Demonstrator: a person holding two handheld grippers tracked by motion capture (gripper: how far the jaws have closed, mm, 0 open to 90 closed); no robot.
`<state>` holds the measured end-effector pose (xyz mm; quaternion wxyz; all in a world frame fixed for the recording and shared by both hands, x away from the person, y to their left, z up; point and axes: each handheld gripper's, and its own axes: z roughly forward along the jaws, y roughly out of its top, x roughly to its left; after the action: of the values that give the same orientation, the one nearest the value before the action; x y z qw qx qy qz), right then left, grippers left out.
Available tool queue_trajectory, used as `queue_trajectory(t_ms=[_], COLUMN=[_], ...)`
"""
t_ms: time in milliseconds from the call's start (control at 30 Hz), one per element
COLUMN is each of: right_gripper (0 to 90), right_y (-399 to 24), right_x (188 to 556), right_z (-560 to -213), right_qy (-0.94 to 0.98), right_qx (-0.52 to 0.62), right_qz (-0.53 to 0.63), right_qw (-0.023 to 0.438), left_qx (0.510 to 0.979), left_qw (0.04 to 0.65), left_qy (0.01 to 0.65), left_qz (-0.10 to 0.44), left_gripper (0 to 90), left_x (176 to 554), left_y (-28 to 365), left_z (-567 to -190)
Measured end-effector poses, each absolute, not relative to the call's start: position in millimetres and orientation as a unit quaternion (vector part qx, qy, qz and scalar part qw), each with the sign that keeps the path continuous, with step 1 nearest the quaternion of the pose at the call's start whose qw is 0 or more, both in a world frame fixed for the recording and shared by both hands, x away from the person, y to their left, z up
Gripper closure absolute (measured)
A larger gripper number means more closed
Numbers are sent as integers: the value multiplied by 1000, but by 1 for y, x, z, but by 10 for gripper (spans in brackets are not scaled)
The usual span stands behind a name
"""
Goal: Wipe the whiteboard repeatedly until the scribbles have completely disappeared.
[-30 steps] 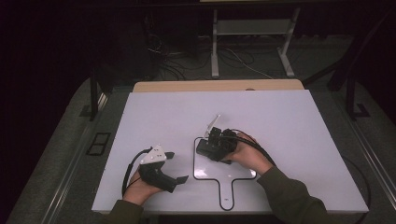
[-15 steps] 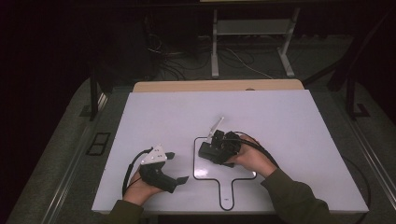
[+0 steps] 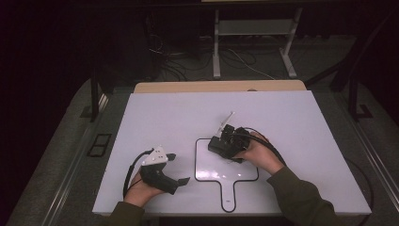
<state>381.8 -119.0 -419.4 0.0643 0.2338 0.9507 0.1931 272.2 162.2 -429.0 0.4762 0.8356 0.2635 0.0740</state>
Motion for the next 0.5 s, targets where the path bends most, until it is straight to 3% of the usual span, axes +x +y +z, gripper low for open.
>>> queue_trajectory(t_ms=[233, 500], right_gripper=[388, 388], right_y=[-133, -124], right_x=[390, 373], right_z=[-420, -419], right_qy=[946, 953], right_qx=[254, 229], right_qz=[191, 191], right_qw=[71, 57], left_qx=[836, 836], left_qw=[475, 477], left_qy=[264, 263], left_qz=[75, 75], left_gripper=[0, 0], left_x=[273, 272], left_y=[163, 162], left_z=[-429, -428])
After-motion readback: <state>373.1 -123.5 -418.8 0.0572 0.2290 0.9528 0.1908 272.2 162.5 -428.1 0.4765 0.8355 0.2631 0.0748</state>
